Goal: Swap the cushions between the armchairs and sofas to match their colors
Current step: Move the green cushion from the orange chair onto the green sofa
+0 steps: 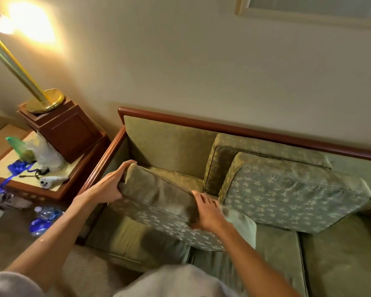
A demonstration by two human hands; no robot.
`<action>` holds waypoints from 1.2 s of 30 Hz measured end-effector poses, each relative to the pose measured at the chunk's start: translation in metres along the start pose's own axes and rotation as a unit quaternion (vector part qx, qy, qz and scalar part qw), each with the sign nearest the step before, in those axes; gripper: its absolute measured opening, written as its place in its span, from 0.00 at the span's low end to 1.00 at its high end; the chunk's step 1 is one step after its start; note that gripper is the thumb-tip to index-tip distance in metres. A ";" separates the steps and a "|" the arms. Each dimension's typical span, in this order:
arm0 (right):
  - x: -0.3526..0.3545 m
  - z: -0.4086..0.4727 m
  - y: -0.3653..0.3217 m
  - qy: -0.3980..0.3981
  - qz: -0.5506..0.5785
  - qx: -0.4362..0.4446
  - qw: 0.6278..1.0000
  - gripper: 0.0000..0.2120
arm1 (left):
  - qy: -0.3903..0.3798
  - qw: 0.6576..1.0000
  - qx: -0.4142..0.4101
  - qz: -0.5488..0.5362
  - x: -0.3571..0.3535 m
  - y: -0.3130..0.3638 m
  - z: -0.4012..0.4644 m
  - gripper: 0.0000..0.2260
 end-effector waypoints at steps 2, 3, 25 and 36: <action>-0.025 -0.009 0.039 -0.024 0.000 -0.051 0.998 0.57 | -0.013 0.999 0.037 0.007 -0.006 -0.007 0.004 0.61; -0.033 -0.012 0.051 -0.032 0.002 -0.065 0.997 0.56 | -0.014 0.998 0.050 0.030 -0.009 -0.009 0.007 0.63; -0.029 0.076 -0.053 -0.030 -0.084 -0.074 0.993 0.50 | -0.119 0.951 0.001 0.285 -0.063 -0.080 0.082 0.44; 0.057 0.145 -0.065 0.064 -0.083 -0.078 0.991 0.30 | -0.112 0.954 -0.121 0.250 0.031 -0.067 0.147 0.31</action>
Point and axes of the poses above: each hand's wrist, its own z-axis towards the middle knuckle, its own x-axis out of the back of the hand, y = z × x, the point moved 4 cm from there along z, towards the middle knuckle, and after that the axes turned 14 degrees about -z, right-handed, at the moved point
